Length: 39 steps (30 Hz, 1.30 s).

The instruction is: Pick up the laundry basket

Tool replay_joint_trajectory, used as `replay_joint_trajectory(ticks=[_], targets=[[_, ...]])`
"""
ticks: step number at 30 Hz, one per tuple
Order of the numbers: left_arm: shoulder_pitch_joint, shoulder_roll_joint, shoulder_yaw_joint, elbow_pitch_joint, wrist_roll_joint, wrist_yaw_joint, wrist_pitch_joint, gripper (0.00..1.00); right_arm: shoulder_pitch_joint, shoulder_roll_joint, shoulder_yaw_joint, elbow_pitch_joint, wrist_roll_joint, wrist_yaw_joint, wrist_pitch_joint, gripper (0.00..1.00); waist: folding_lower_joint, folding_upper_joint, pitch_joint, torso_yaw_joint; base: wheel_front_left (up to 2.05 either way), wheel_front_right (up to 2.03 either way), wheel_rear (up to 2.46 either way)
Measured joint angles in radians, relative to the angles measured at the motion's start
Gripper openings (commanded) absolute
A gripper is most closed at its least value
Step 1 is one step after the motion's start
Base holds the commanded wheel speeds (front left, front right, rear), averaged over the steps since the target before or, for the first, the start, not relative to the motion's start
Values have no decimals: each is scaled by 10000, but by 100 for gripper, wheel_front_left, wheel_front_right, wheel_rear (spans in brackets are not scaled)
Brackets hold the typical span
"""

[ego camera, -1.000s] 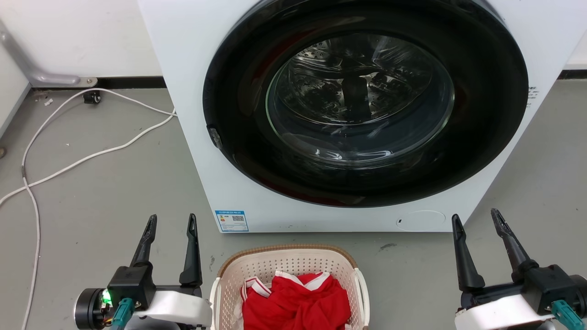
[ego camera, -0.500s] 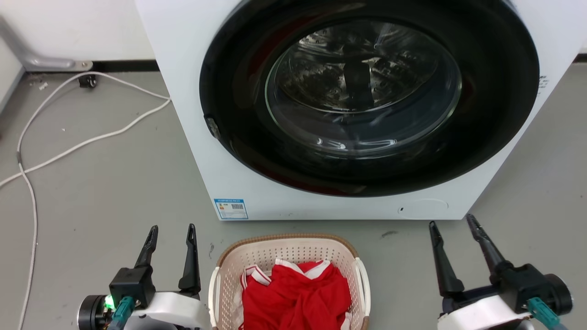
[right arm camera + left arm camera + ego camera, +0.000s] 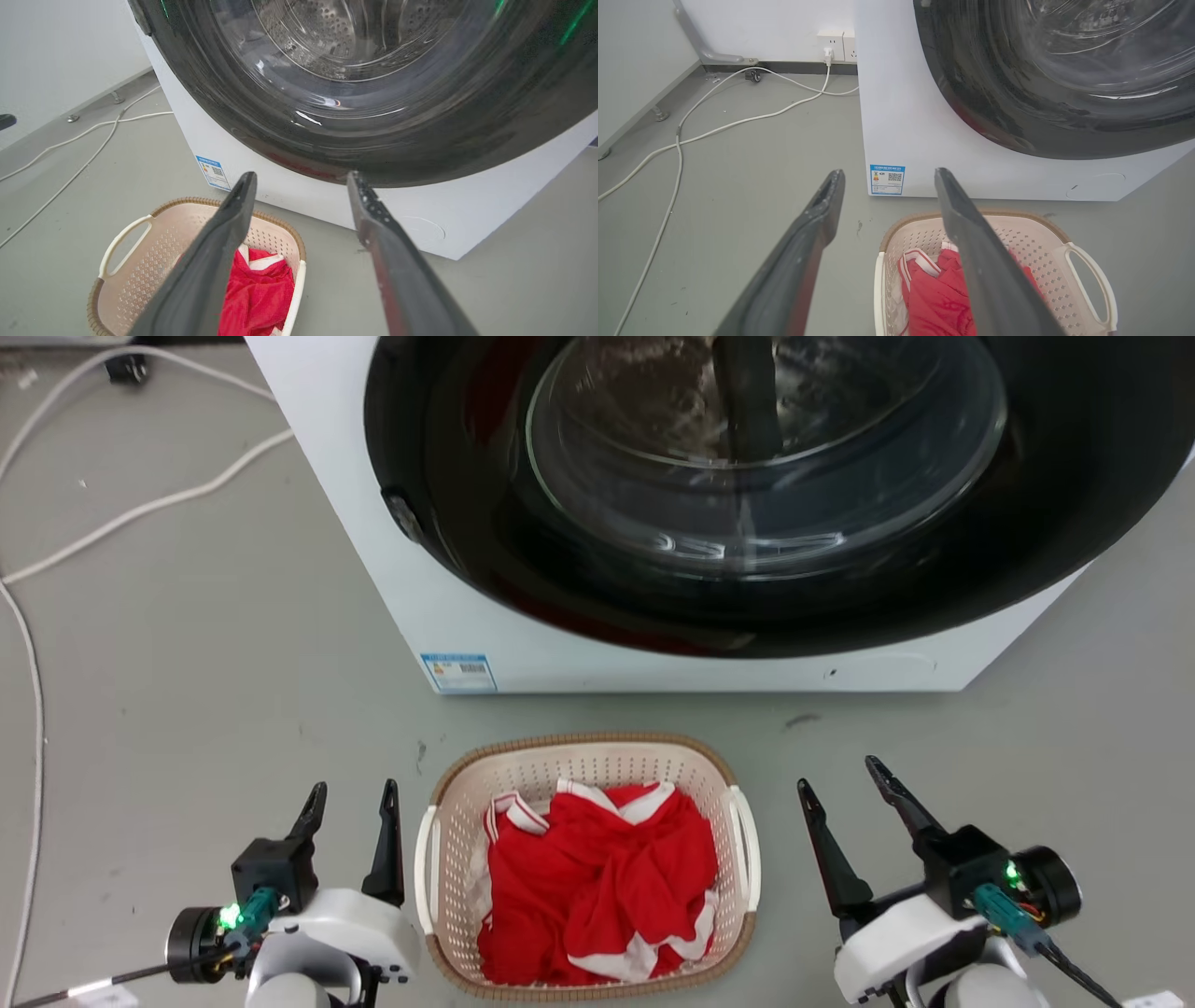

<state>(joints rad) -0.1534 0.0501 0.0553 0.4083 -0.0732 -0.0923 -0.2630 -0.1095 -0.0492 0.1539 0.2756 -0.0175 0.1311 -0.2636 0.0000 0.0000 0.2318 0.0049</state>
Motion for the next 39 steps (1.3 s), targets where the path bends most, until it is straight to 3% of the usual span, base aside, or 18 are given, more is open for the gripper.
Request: replay_joint_trajectory(ticks=[20, 39], targets=[[-2425, 276, -6, 3490, 84, -314, 0, 100, -2748, 0, 412, 3469, -874, 0, 2, 100, 1, 0, 3065, 116, 0, 0, 0], [-4459, 502, -422, 4943, 84, -366, 0, 100, -4654, -2, 384, 5645, -1103, 0, 2, 100, 1, -1, 5468, 205, 0, 0, 0]])
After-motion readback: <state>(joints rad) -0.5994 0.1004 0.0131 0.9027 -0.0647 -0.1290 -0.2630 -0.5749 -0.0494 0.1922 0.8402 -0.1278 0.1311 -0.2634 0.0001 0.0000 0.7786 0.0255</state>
